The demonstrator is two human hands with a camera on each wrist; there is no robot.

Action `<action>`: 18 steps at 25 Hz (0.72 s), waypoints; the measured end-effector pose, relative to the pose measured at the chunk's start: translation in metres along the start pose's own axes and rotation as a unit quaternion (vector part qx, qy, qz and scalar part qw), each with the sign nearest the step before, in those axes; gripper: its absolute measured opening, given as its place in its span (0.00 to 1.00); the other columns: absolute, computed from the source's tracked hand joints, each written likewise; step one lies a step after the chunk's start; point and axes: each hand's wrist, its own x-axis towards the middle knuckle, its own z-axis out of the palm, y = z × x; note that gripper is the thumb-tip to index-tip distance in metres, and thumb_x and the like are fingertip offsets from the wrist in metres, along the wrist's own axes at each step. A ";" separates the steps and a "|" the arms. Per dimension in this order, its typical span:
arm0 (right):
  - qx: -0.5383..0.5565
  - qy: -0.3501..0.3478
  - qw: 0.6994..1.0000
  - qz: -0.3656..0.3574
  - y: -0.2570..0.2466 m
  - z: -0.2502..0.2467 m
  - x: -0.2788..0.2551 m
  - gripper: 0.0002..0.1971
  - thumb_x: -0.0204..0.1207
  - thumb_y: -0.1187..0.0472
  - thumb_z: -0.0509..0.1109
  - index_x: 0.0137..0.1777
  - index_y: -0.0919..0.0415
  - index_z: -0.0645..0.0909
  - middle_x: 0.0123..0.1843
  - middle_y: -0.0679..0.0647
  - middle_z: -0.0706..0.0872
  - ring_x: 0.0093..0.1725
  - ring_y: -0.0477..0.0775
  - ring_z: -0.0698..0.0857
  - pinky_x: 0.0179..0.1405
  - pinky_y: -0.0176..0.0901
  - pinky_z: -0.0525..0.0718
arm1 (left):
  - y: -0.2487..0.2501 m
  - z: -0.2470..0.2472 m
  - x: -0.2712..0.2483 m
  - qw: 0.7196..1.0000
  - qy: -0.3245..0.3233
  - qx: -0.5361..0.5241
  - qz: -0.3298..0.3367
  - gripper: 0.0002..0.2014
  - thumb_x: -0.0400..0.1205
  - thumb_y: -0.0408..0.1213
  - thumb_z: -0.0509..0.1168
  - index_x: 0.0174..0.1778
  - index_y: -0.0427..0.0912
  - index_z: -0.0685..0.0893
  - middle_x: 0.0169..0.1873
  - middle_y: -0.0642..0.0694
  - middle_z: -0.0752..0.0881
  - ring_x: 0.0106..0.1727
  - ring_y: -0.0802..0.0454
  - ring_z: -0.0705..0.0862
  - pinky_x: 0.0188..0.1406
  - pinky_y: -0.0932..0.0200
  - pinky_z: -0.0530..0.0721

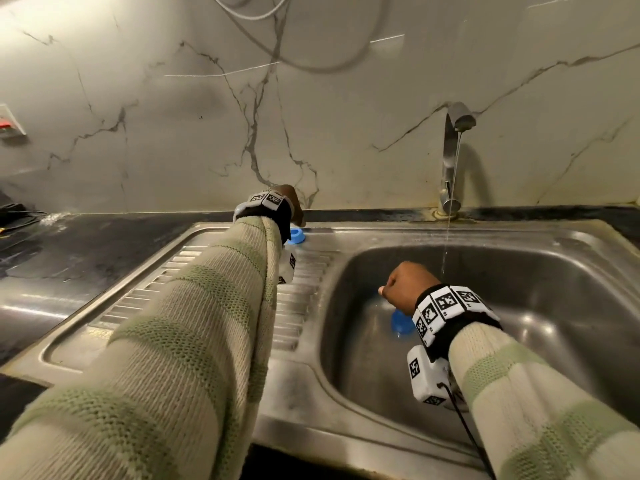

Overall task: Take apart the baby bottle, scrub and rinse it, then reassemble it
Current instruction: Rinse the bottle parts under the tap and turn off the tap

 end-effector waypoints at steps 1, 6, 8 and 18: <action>0.002 0.003 1.000 0.013 0.003 -0.004 0.001 0.15 0.77 0.51 0.70 0.47 0.66 0.88 0.47 0.60 0.90 0.48 0.60 0.88 0.48 0.45 0.84 | 0.009 -0.011 -0.012 1.000 0.014 -0.006 0.016 0.22 0.62 0.52 0.83 0.33 0.48 0.76 0.40 0.44 0.87 0.40 0.44 0.86 0.47 0.49 0.88; -0.021 -0.013 0.995 0.094 0.033 -0.034 -0.023 0.14 0.78 0.54 0.71 0.54 0.65 0.84 0.55 0.61 0.87 0.47 0.61 0.84 0.43 0.43 0.77 | 0.097 -0.021 -0.095 0.989 0.028 -0.044 0.138 0.16 0.76 0.47 0.76 0.38 0.38 0.82 0.43 0.40 0.87 0.45 0.42 0.87 0.40 0.55 0.82; -0.016 -0.011 0.993 0.118 0.051 -0.041 -0.034 0.15 0.77 0.55 0.71 0.58 0.65 0.84 0.56 0.61 0.87 0.54 0.63 0.86 0.45 0.43 0.77 | 0.130 0.009 -0.117 0.983 -0.004 -0.056 0.173 0.15 0.76 0.46 0.76 0.50 0.38 0.86 0.48 0.40 0.89 0.50 0.41 0.89 0.46 0.53 0.85; -0.015 -0.011 0.991 0.130 0.081 -0.039 -0.019 0.13 0.74 0.52 0.71 0.39 0.63 0.82 0.33 0.55 0.85 0.36 0.58 0.85 0.41 0.43 0.81 | 0.174 0.164 -0.134 0.977 -0.182 0.025 0.107 0.26 0.59 0.53 0.80 0.51 0.47 0.90 0.44 0.44 0.89 0.50 0.36 0.89 0.52 0.38 0.88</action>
